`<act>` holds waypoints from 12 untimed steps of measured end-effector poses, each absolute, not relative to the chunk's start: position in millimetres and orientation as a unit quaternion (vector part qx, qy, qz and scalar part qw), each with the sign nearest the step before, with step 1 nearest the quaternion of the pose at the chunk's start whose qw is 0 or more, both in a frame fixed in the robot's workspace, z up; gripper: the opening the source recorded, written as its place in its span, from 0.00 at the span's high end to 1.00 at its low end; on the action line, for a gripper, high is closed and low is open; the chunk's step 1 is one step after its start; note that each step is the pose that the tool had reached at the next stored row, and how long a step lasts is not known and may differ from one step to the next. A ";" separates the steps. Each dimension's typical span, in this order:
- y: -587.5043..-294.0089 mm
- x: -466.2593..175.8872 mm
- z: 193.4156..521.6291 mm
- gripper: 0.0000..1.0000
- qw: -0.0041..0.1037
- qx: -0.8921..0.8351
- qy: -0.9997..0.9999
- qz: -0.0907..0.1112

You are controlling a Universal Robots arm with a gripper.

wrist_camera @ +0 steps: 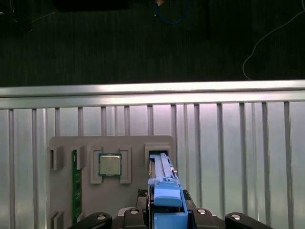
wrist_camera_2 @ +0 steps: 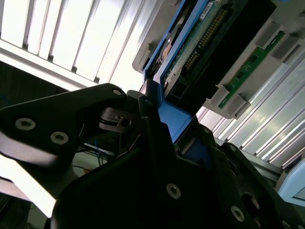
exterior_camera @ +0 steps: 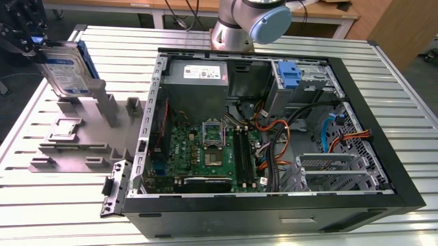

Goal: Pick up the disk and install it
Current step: 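Pick up the disk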

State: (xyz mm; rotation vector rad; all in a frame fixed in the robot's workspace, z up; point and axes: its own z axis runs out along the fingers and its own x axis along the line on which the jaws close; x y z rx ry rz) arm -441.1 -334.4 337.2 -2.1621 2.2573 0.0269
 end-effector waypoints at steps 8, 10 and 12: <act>-334.4 -441.1 342.6 0.63 0.008 -0.692 0.722 0.009; -334.4 -441.1 343.8 0.63 0.008 -0.692 0.722 0.009; -334.4 -441.1 345.0 0.63 0.008 -0.692 0.722 0.009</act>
